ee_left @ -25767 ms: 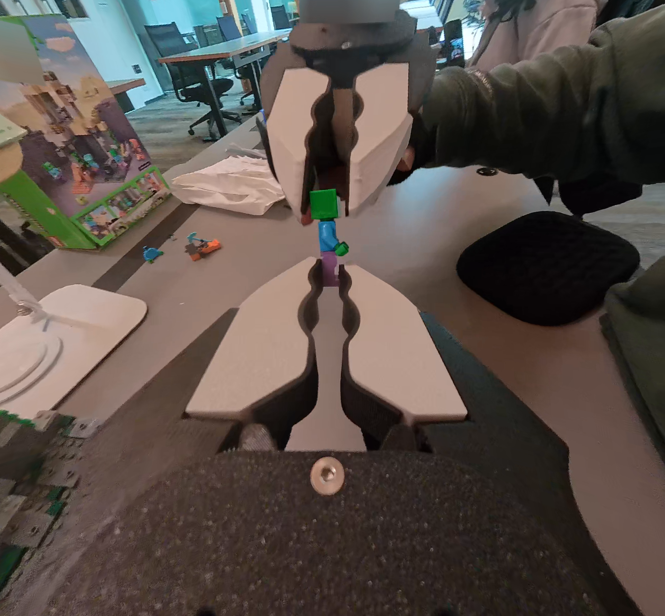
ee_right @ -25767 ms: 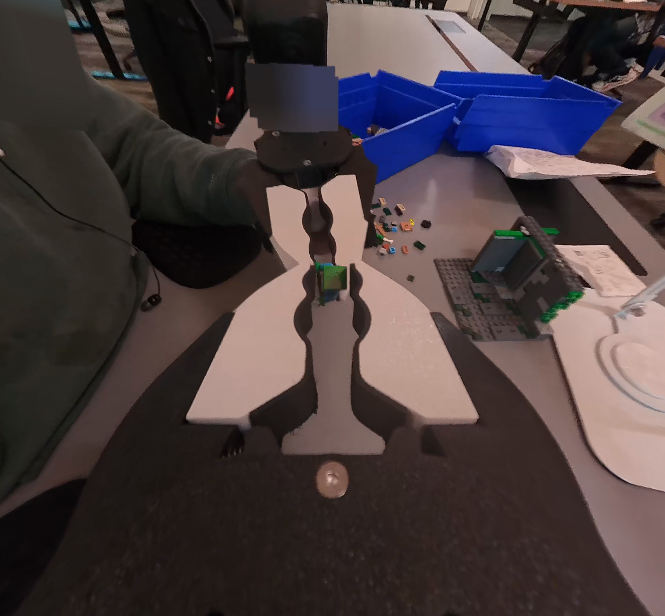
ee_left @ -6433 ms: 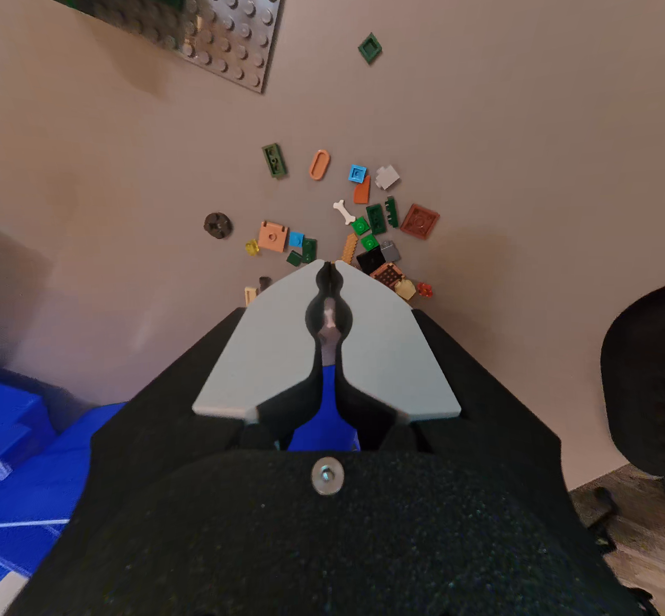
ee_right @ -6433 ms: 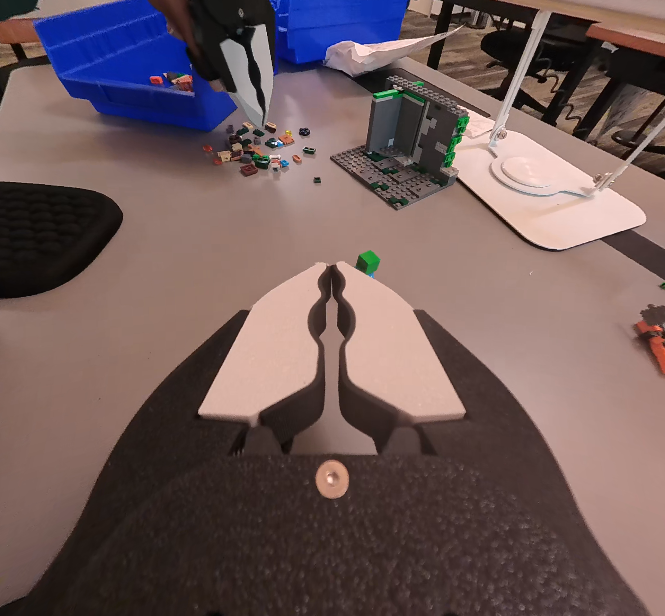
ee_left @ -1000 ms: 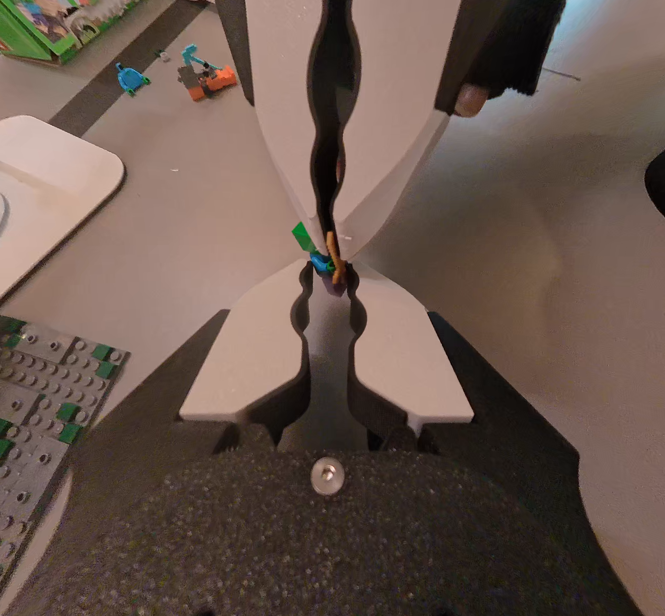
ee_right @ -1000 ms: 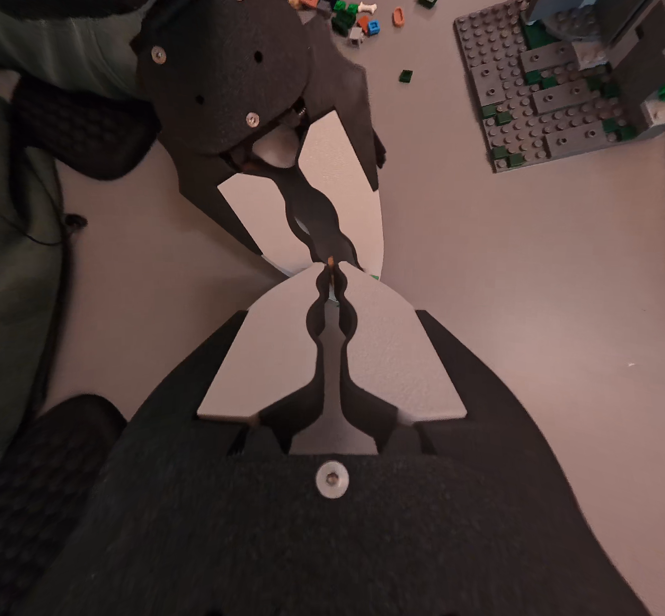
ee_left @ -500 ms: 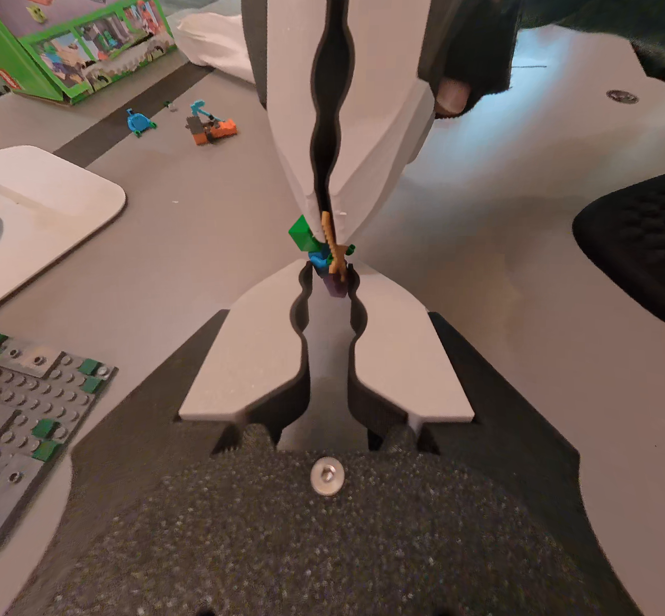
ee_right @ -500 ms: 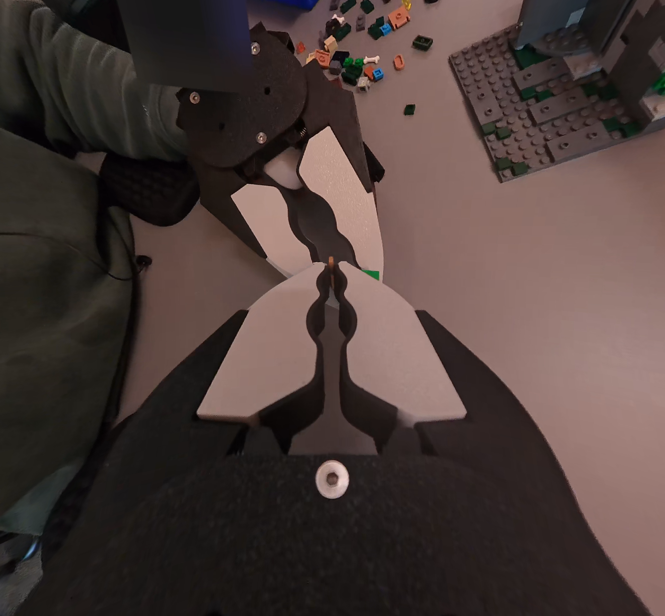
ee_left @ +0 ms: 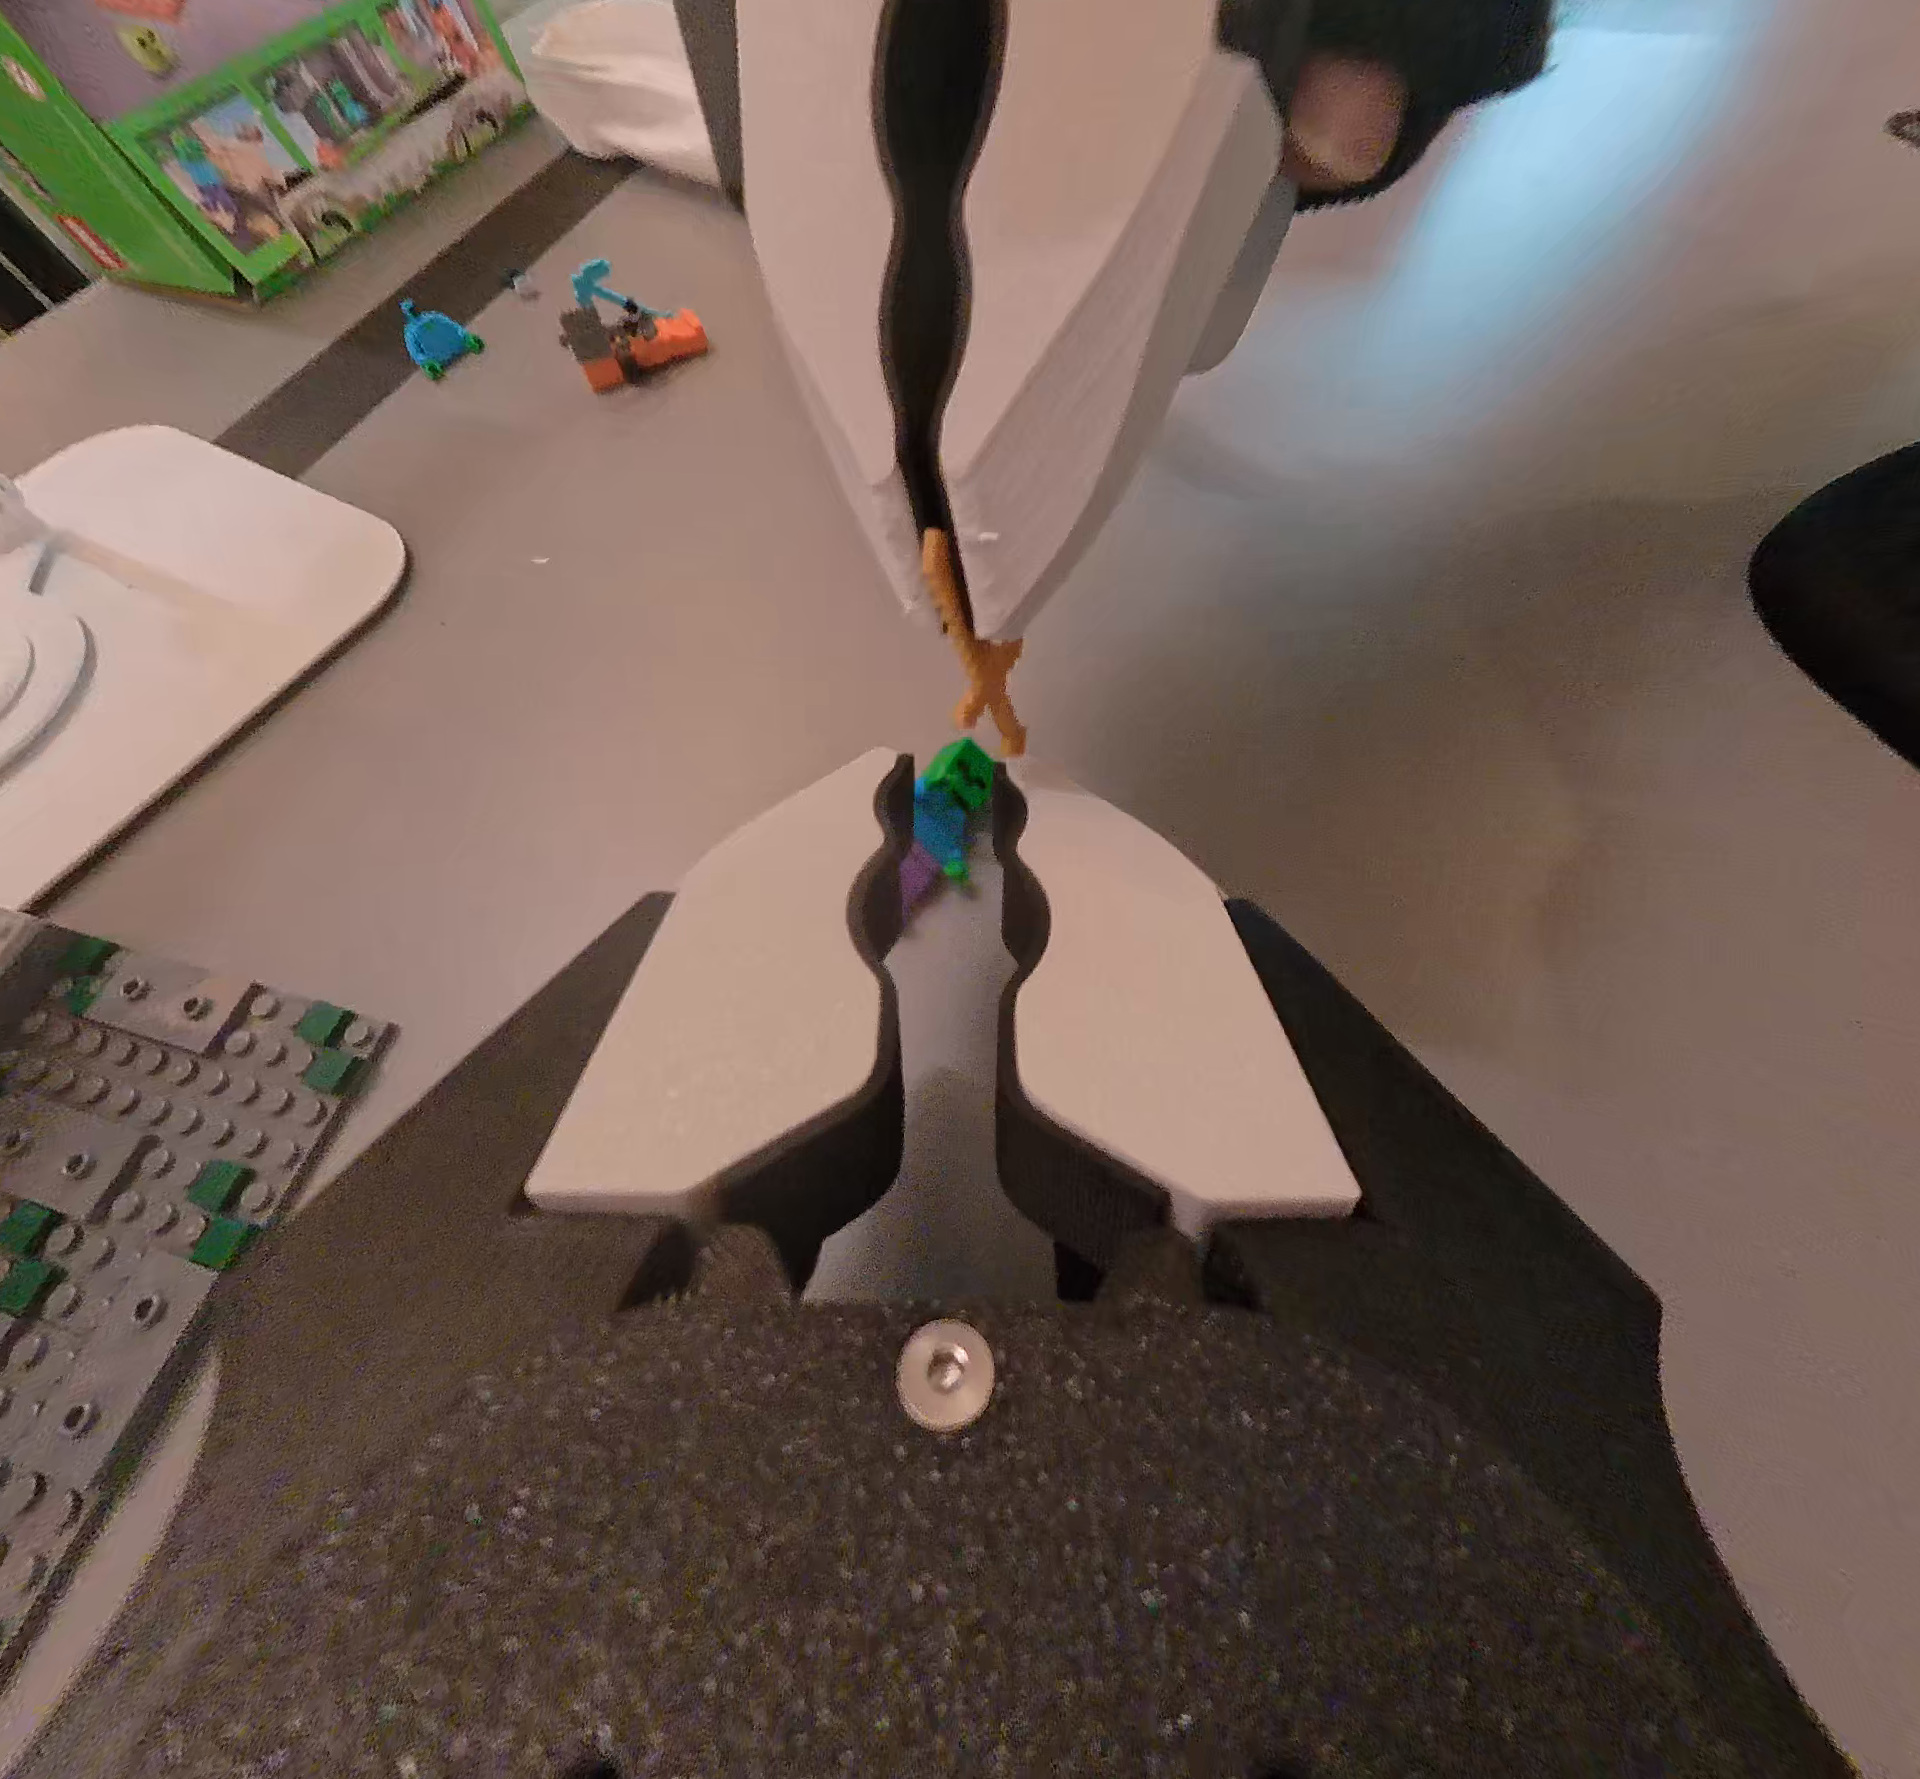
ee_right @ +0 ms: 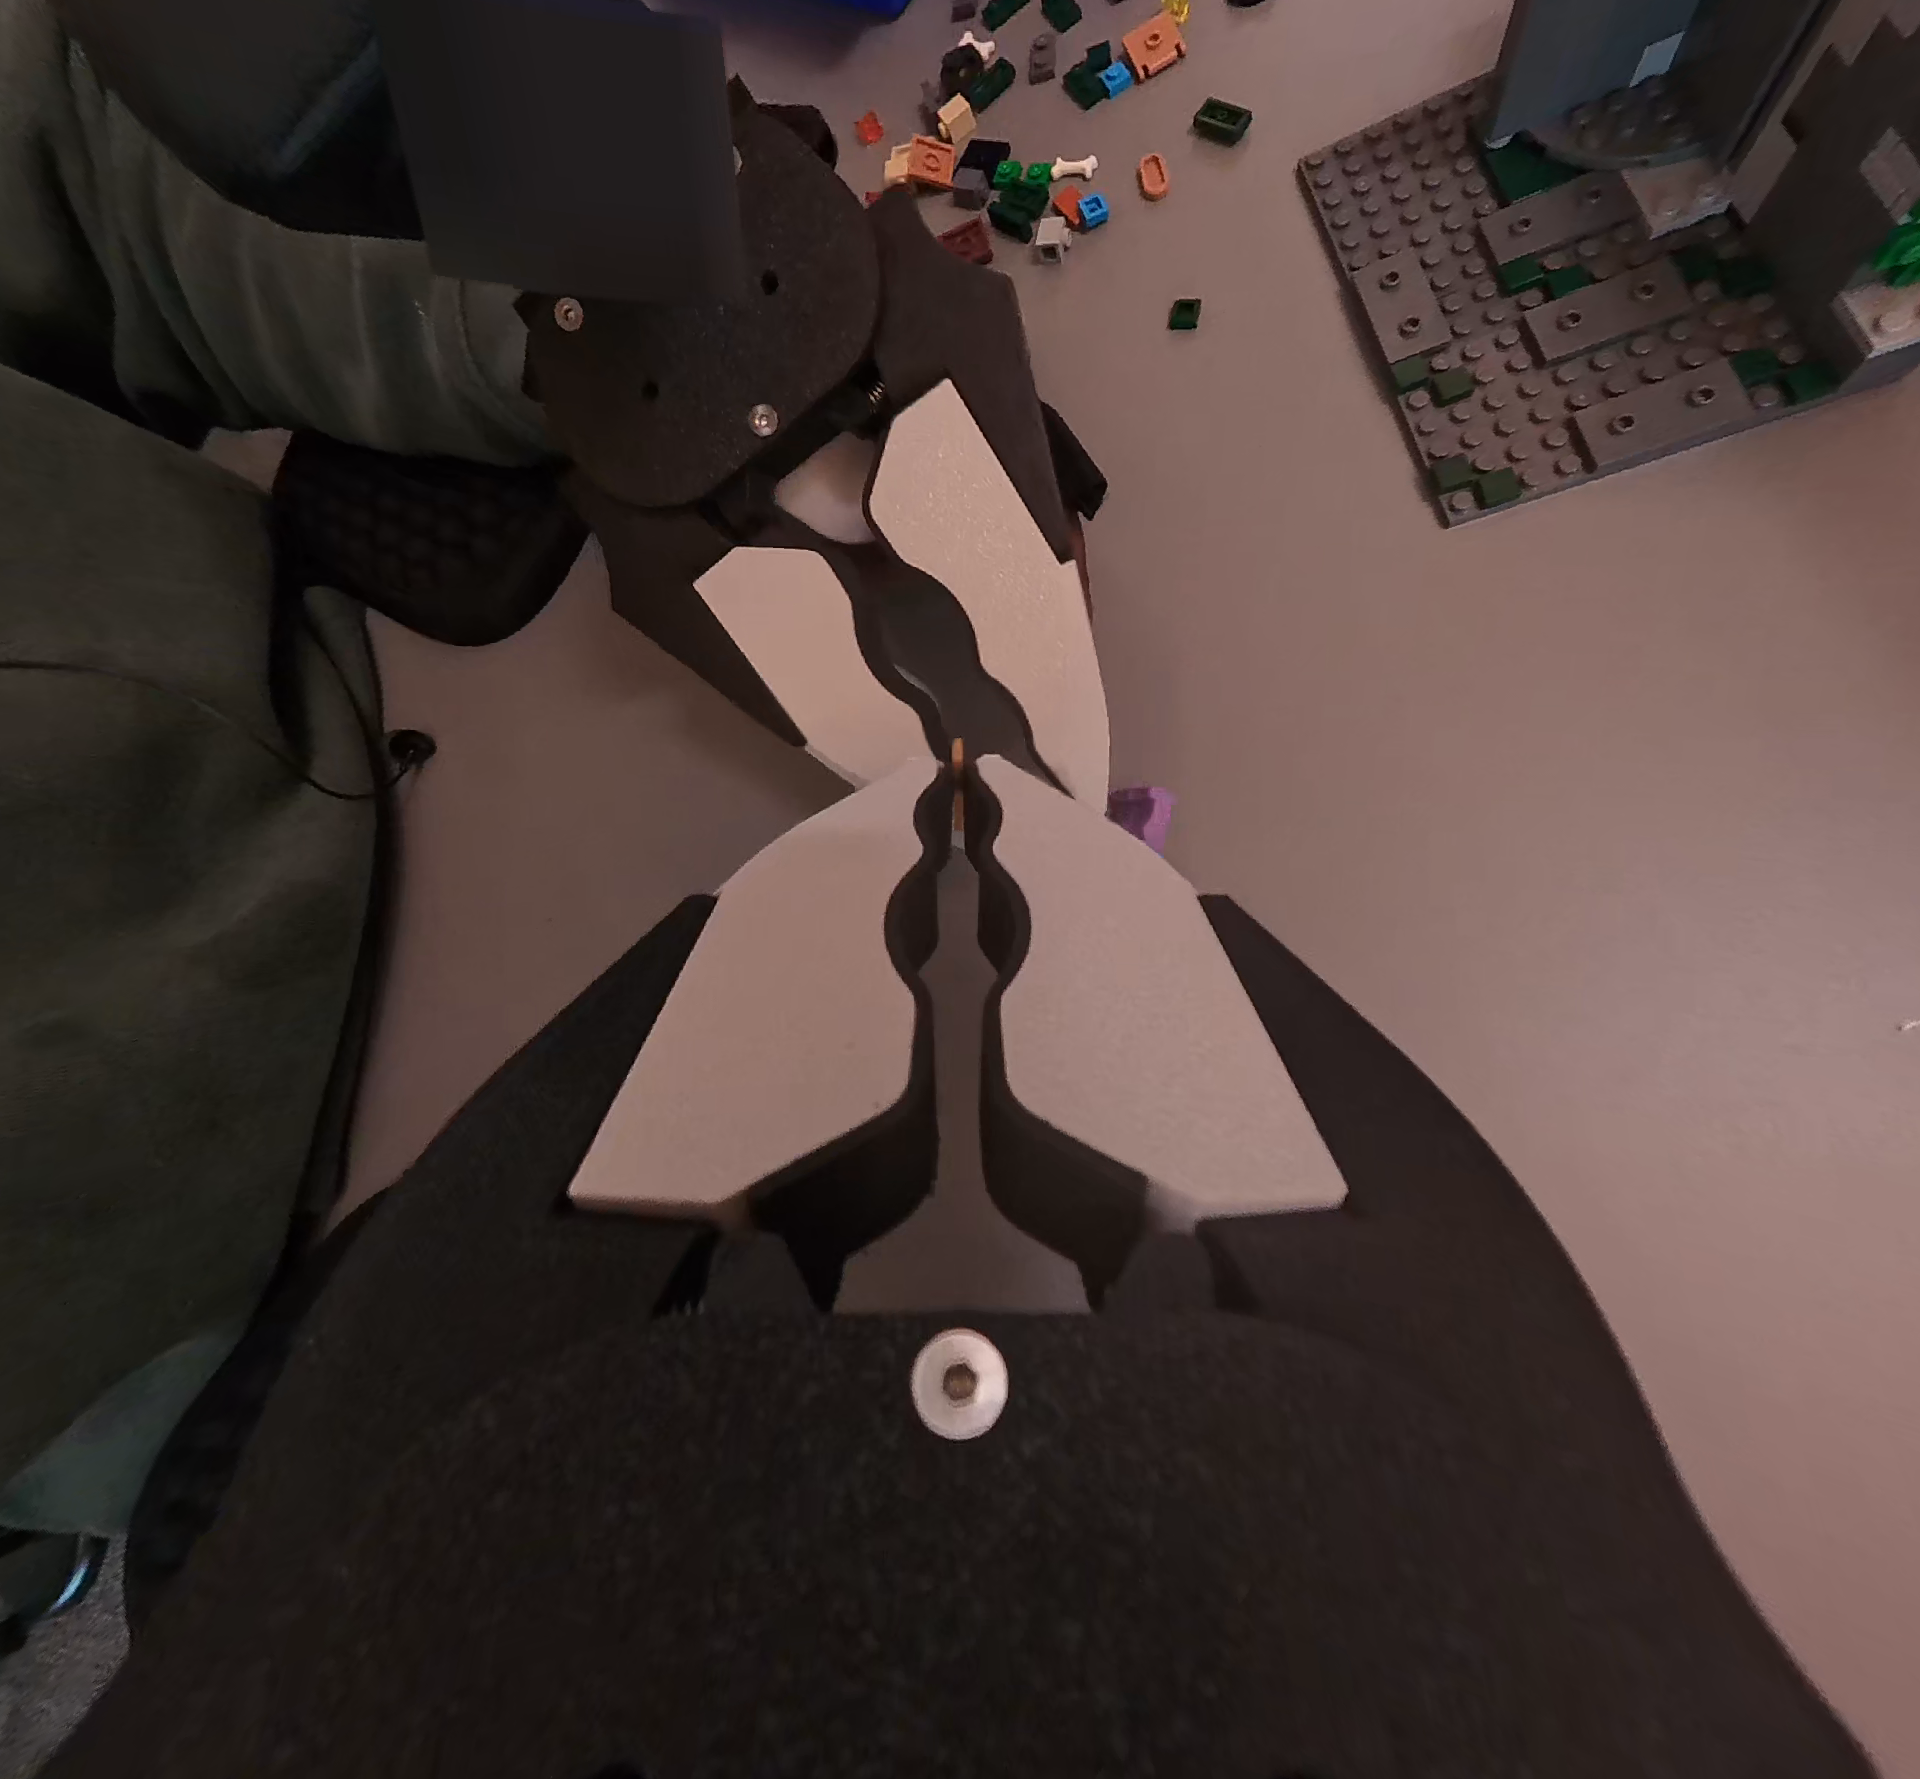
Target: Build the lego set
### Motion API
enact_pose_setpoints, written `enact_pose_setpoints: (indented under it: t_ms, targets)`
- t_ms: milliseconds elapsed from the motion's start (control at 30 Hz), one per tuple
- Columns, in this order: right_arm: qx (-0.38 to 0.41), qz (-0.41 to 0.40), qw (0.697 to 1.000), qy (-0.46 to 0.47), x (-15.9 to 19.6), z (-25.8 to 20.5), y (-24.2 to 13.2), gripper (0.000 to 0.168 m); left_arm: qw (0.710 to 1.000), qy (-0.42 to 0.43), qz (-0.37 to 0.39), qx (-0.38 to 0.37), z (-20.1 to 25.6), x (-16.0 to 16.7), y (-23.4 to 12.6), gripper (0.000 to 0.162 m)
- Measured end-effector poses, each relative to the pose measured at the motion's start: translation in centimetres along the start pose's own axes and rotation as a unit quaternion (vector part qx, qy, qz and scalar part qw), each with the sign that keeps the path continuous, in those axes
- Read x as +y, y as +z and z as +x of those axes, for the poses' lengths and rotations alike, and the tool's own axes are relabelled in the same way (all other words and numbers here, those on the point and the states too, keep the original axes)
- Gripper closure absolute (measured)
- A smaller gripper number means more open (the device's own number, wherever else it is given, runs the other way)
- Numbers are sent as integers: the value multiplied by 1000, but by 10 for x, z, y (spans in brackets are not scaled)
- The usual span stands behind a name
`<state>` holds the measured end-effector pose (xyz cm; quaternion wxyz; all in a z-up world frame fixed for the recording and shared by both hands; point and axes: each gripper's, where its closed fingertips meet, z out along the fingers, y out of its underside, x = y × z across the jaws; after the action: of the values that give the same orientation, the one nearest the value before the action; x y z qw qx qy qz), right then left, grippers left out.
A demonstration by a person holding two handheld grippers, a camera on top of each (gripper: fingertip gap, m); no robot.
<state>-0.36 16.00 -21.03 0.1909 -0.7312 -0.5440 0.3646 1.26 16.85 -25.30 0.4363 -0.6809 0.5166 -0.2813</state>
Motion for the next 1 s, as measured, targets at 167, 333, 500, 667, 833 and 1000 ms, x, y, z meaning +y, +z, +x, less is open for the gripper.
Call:
enact_pose_setpoints:
  t_ms: [167, 333, 500, 667, 833, 1000]
  targets:
    - [5, 6, 1000, 7, 7, 4, -2, 167, 999, 17, -40, 4, 1, 16, 2, 145]
    - [9, 34, 999, 31, 21, 9, -11, 167, 995, 52, -80, 6, -8, 22, 4, 139]
    - [8, 58, 997, 55, 38, 9, -18, 167, 977, 74, -162, 114, -7, 31, 13, 134]
    - [-7, 94, 993, 78, 49, 5, -23, 167, 957, 106, -214, 167, -11, 36, 22, 127]
    - [-22, 116, 989, 90, 57, 4, -24, 167, 948, 136, -236, 164, -17, 36, 26, 124]
    - [-34, 134, 986, 94, 57, 7, -23, 167, 947, 88, -253, 177, -18, 35, 31, 126]
